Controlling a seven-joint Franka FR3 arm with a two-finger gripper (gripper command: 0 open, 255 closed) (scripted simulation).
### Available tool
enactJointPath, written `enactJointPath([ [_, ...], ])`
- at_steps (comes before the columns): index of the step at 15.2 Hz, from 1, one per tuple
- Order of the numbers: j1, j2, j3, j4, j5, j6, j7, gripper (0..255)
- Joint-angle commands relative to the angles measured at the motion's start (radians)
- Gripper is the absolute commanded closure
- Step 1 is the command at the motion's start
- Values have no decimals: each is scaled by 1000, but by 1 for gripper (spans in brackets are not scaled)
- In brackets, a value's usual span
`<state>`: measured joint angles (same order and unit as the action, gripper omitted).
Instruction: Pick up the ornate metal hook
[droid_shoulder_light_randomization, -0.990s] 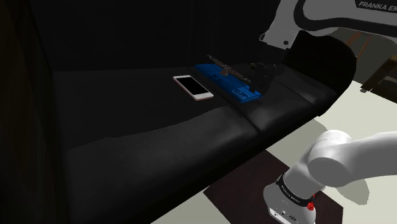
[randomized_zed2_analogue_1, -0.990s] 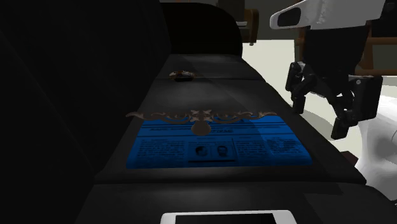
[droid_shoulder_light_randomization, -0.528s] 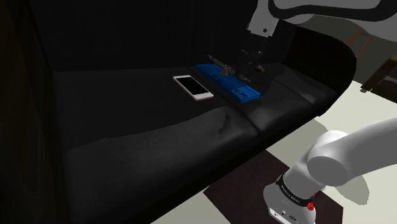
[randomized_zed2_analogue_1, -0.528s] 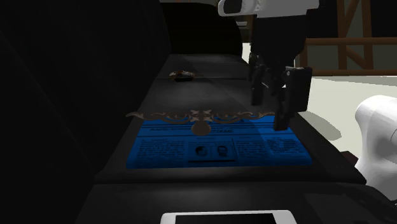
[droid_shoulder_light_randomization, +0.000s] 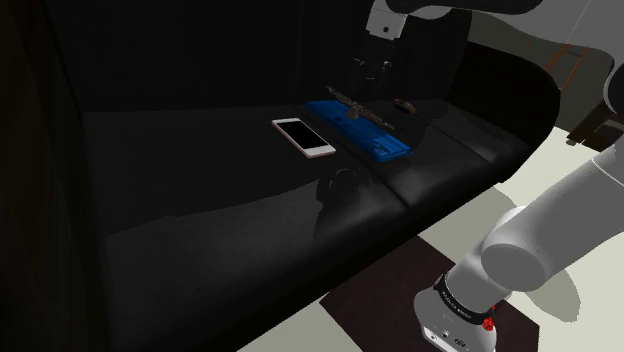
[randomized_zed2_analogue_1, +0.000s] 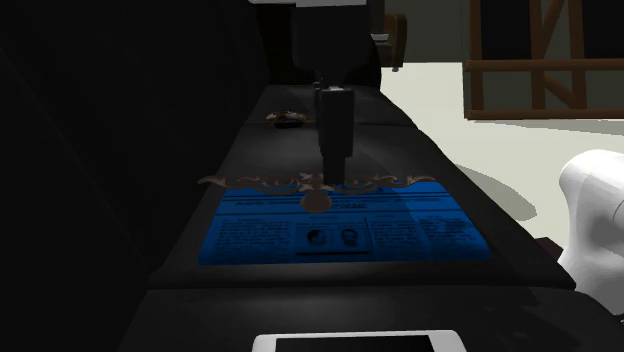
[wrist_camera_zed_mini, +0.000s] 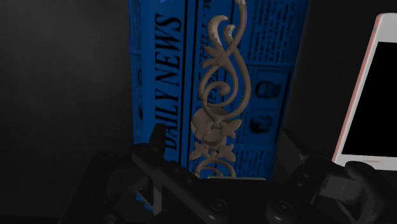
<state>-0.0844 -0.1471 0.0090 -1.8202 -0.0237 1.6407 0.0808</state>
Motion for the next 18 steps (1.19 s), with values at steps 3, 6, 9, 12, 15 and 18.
enactJointPath([
  [3,-3,28,-1,-10,-9,42,10,0],
  [6,-3,25,-1,-53,-9,82,11,0],
  [9,-3,25,-1,-75,-9,103,12,0],
  [12,-3,26,-1,-74,-9,104,13,255],
  [15,-2,25,-1,-74,-9,103,13,255],
  [18,-2,26,0,-74,-9,103,13,255],
])
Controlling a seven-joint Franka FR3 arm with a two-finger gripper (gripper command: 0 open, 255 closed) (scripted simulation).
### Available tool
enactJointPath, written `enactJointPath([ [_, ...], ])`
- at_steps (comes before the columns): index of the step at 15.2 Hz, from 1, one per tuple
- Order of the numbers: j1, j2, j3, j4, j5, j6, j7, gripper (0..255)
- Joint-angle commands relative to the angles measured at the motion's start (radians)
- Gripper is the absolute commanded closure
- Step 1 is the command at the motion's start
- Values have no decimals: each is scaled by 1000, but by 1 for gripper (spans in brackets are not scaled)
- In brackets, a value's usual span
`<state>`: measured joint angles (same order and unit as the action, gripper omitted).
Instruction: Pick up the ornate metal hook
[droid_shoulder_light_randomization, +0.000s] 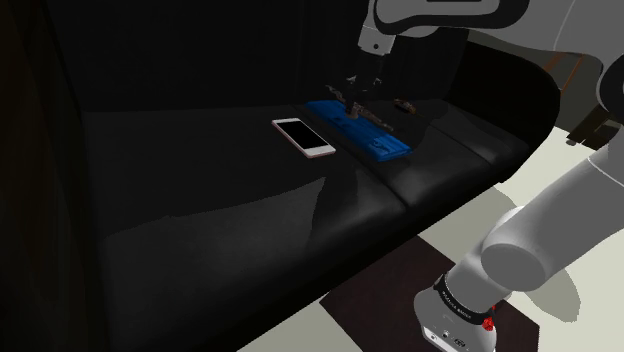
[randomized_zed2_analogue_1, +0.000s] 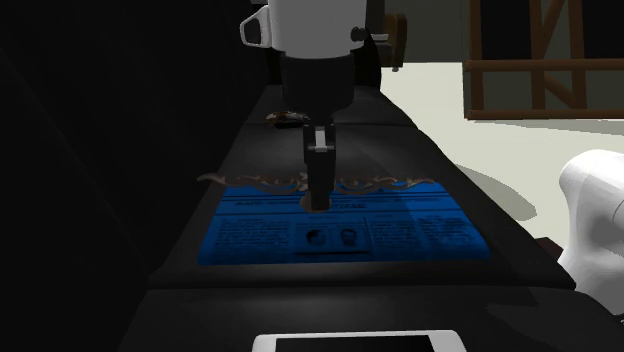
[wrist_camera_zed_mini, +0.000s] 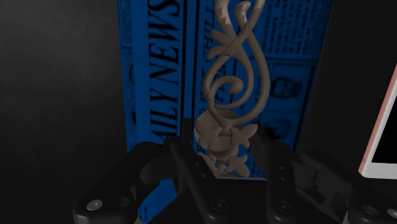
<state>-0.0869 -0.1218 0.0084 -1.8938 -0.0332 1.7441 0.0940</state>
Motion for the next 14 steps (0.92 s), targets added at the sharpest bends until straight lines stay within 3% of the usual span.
enactJointPath([
  [1,0,0,0,0,0,0,0,255],
  [14,0,18,0,182,0,-164,-6,255],
])
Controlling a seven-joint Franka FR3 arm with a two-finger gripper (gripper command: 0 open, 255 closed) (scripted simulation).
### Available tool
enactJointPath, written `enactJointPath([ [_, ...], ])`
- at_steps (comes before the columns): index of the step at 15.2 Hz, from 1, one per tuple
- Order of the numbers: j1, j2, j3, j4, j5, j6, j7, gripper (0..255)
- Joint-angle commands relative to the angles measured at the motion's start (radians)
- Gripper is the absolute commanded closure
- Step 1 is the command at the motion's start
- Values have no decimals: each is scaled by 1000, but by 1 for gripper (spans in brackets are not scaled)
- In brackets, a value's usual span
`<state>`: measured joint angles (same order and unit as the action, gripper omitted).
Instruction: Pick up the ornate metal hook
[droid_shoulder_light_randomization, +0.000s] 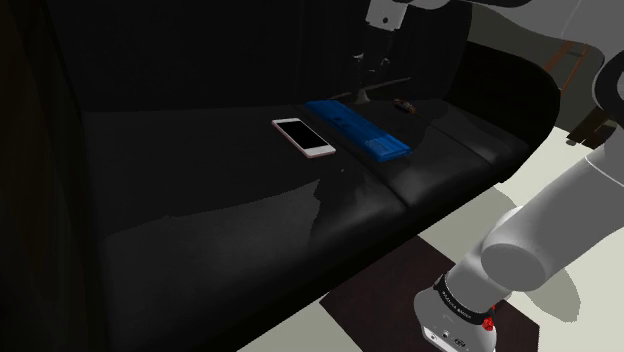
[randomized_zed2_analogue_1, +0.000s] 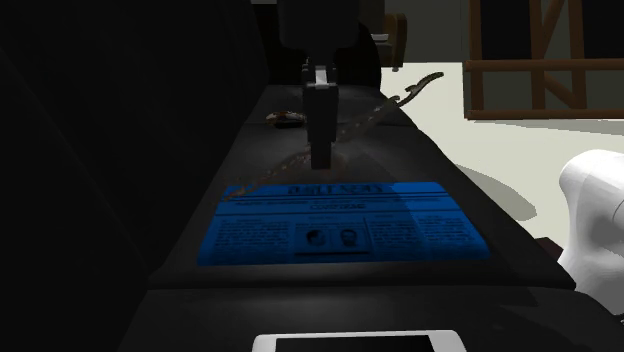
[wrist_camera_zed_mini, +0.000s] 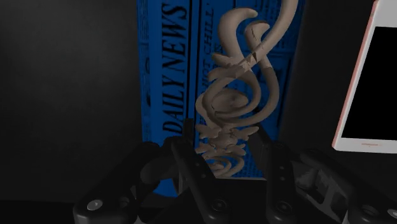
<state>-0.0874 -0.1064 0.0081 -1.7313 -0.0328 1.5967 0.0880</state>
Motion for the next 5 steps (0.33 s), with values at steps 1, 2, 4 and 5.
enactJointPath([
  [1,0,6,1,36,0,-31,0,255],
  [2,0,9,1,54,0,-45,0,255],
  [4,0,13,1,74,0,-61,-1,255],
  [5,0,13,1,74,0,-61,-1,255],
])
